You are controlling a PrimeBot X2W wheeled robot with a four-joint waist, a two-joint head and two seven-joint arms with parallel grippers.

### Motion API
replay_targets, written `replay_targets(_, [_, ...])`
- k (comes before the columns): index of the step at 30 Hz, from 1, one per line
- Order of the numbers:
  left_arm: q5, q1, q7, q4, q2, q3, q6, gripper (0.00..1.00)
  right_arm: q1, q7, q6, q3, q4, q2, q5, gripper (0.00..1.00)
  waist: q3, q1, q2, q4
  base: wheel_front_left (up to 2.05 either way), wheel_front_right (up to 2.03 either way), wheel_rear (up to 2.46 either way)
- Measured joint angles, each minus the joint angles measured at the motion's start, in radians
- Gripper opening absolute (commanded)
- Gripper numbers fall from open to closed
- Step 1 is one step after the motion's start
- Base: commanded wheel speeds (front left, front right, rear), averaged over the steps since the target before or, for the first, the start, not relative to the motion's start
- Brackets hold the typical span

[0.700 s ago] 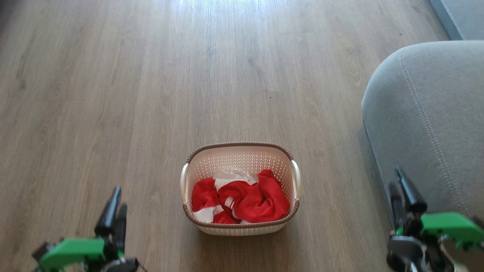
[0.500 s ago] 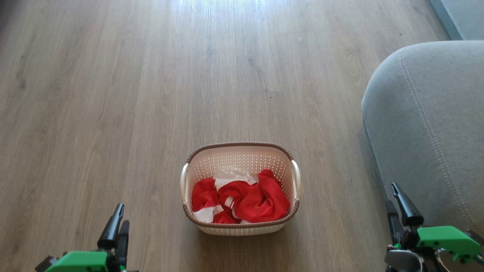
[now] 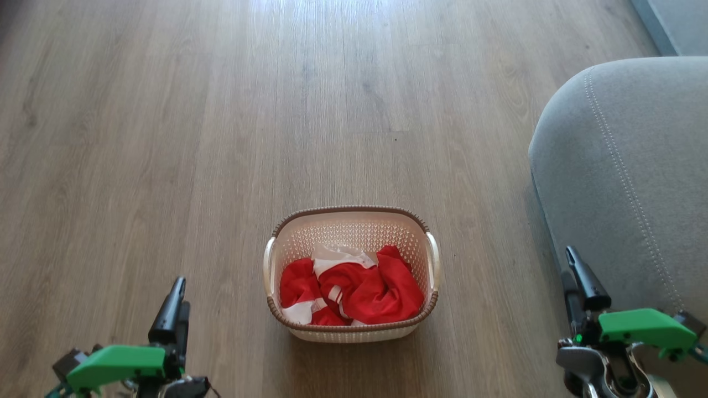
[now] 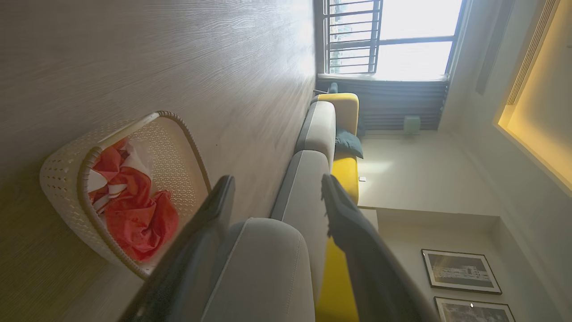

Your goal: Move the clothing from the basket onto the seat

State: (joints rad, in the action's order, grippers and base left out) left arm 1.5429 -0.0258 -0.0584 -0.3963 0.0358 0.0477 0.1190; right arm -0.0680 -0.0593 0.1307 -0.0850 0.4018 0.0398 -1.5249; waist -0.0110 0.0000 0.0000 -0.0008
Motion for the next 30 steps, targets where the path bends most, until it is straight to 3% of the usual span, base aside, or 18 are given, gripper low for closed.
replay_targets(30, [-0.444, -0.085, 0.088, 0.004, 0.019, -0.021, 0.001, 1.00, -0.103, 0.084, 0.000, 0.092, 0.041, 0.027, 0.387, 1.00, -0.014, 0.0000, 0.0000, 0.001, 0.00, 0.00, 0.00])
